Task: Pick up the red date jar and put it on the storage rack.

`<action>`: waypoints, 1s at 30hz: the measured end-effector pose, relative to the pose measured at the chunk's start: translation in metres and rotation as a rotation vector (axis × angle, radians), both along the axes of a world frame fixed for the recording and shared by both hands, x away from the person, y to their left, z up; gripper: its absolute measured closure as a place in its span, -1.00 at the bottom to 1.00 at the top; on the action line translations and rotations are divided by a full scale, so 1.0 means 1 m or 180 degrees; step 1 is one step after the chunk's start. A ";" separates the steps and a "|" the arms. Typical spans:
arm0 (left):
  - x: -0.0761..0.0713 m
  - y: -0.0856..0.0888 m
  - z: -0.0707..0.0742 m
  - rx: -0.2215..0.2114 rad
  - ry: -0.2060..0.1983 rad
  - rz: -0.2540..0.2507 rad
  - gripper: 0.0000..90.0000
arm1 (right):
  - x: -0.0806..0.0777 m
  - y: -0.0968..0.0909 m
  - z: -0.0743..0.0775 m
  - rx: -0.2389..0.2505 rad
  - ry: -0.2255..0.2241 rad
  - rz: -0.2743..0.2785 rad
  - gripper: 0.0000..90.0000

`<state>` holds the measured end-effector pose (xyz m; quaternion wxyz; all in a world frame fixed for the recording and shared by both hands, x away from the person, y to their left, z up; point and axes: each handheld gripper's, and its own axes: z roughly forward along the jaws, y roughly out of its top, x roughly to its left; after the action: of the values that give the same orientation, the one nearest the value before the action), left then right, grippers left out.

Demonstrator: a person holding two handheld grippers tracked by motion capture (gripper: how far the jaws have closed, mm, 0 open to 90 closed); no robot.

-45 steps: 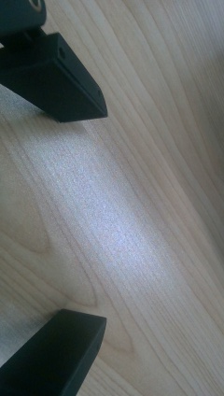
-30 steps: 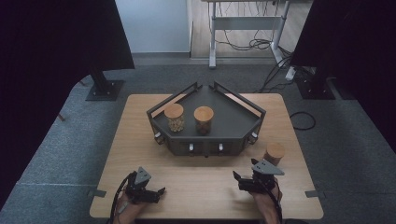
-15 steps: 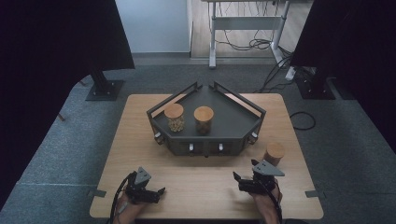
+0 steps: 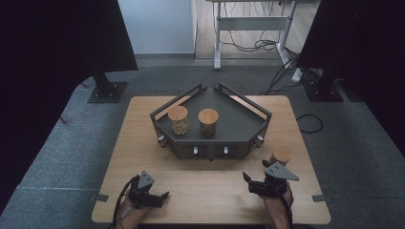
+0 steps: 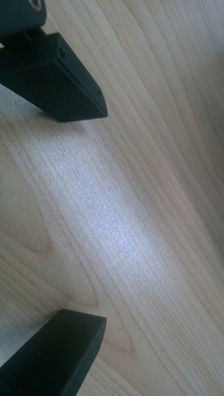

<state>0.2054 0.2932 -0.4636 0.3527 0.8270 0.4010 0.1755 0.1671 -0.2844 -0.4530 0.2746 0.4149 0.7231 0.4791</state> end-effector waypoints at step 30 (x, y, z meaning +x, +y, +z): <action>0.000 0.000 0.000 0.0000 0.0000 0.0001 -0.95 | -0.006 -0.020 0.005 0.0090 -0.0128 -0.0282 -0.76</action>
<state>0.2054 0.2932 -0.4636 0.3527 0.8270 0.4011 0.1755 0.1613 -0.3043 -0.4475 0.3041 0.4406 0.6915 0.4850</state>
